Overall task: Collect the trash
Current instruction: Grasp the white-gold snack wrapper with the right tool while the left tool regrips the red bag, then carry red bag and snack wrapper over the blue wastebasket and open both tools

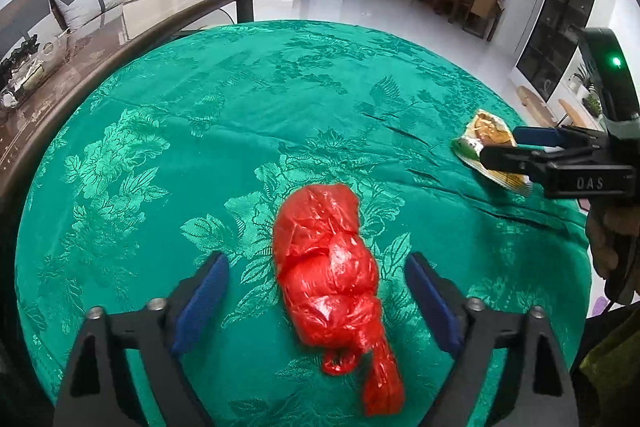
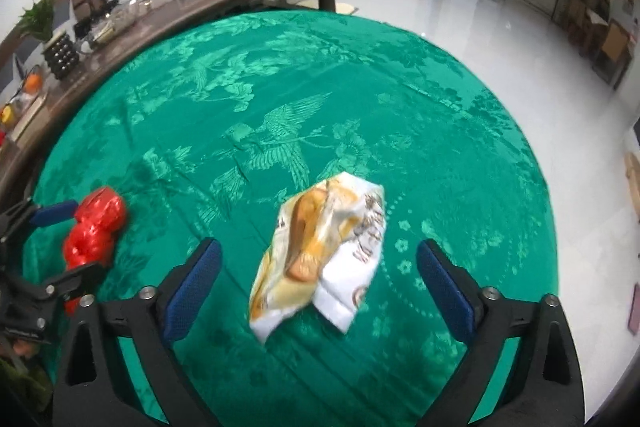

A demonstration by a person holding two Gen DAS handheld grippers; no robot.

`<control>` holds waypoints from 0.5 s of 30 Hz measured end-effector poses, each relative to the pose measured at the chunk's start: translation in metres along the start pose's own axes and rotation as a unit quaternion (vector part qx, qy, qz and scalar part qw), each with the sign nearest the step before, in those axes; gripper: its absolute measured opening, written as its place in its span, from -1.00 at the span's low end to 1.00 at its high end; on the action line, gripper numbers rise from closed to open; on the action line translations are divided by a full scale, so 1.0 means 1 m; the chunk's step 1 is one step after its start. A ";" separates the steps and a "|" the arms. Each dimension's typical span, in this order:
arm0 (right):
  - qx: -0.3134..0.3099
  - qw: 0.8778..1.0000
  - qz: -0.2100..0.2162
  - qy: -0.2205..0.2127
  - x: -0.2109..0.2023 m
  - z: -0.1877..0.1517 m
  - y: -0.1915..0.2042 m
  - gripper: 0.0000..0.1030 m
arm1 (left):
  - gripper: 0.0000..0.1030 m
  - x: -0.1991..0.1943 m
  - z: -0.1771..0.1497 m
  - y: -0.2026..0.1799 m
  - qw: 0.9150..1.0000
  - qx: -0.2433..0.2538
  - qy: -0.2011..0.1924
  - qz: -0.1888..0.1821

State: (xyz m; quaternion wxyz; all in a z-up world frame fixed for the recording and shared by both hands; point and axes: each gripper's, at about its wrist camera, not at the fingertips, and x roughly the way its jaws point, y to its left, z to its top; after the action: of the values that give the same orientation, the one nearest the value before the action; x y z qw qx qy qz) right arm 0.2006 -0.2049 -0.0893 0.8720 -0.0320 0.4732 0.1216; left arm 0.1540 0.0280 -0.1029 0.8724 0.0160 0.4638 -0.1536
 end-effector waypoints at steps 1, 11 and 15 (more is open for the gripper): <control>0.002 1.000 0.002 0.004 0.003 0.002 -0.001 0.83 | 0.51 0.002 0.001 0.001 1.000 0.000 0.004 0.002; 0.039 0.999 0.021 0.014 -0.003 0.001 -0.013 -0.23 | -0.17 -0.002 0.000 0.000 1.000 -0.006 -0.006 -0.018; 0.038 0.999 0.023 -0.002 -0.021 -0.005 -0.007 -0.26 | -0.17 -0.010 0.001 -0.004 0.999 -0.012 -0.015 -0.037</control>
State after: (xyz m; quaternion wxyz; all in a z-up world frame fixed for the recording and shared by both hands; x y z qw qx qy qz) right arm 0.1875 -0.2162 -0.0748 0.8702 0.0128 0.4767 0.1238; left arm 0.1484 0.0268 -0.0938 0.8732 -0.0138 0.4524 -0.1810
